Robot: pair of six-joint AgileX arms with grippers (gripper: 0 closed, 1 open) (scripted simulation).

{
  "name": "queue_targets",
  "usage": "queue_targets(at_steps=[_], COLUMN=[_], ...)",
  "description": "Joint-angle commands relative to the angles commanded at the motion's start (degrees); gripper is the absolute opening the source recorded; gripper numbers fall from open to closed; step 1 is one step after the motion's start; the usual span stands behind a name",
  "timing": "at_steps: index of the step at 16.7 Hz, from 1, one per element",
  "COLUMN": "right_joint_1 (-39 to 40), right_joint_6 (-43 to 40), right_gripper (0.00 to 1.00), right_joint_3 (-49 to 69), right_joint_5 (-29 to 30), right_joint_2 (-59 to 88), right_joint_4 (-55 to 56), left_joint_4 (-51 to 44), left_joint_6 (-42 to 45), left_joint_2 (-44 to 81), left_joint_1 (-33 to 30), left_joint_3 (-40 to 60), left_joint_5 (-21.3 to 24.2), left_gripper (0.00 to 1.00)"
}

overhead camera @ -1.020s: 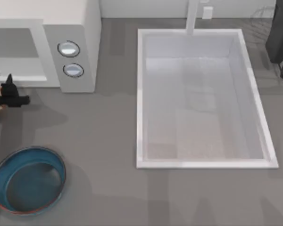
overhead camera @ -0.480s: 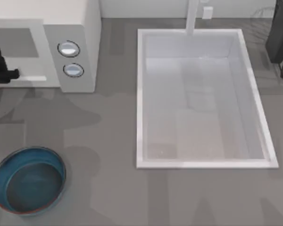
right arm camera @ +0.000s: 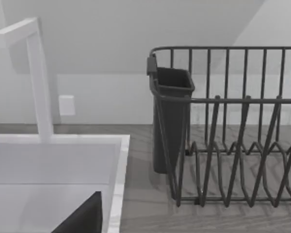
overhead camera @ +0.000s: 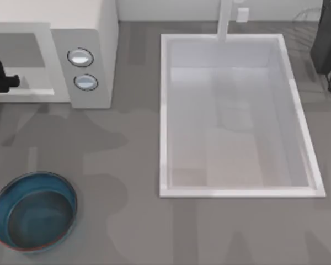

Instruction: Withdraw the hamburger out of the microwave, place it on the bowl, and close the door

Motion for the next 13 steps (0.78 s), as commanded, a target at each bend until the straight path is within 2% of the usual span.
queue_targets(at_steps=[3,6,9,13], right_joint_1=[0.0,0.0,0.0,0.0], right_joint_6=[0.0,0.0,0.0,0.0], right_gripper=[1.0,1.0,1.0,1.0], right_joint_3=[0.0,0.0,0.0,0.0], right_joint_5=[0.0,0.0,0.0,0.0], right_joint_2=[0.0,0.0,0.0,0.0], right_joint_4=[0.0,0.0,0.0,0.0], left_joint_4=[-3.3,-11.9,-25.2,-47.9], left_joint_6=[-3.3,-12.2,-26.1,-50.6], left_joint_2=[-0.1,0.0,0.4,1.8], left_joint_1=[-1.2,-4.1,-8.4,-15.6], left_joint_3=[1.8,6.3,12.6,22.1], left_joint_5=[-1.1,-3.9,-7.9,-14.6], left_gripper=[0.0,0.0,0.0,0.0])
